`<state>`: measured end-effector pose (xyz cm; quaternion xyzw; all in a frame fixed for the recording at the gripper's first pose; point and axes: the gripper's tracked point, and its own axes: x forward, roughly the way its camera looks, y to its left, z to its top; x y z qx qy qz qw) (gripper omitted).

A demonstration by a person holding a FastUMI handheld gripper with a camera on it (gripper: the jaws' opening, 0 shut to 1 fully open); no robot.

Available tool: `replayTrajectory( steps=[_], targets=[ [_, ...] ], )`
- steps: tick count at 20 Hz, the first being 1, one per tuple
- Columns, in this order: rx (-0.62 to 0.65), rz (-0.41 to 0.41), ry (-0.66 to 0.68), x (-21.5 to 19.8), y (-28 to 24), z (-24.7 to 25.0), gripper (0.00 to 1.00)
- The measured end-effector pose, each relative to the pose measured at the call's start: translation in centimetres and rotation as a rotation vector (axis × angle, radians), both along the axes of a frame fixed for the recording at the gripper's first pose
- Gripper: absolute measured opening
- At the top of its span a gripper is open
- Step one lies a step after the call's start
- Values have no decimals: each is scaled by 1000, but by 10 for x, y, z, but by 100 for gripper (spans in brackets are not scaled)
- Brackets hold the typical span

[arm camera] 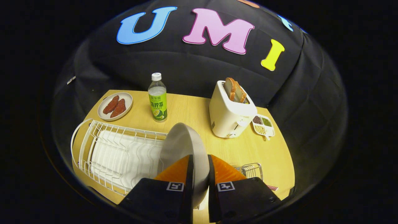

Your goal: Take the plate from the dish rack, then take the spoon from the basket and place it into the plate.

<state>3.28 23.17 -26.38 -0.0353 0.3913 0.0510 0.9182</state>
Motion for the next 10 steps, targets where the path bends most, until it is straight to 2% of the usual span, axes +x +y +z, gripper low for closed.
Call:
replayTrajectory(
  steps=[6, 7, 10],
  targets=[
    [-209, 45, -170, 21, -3, 52, 23],
    [-220, 48, -184, 23, -6, 55, 22],
    [-129, 2, -180, 21, -14, 63, 22]
  ],
)
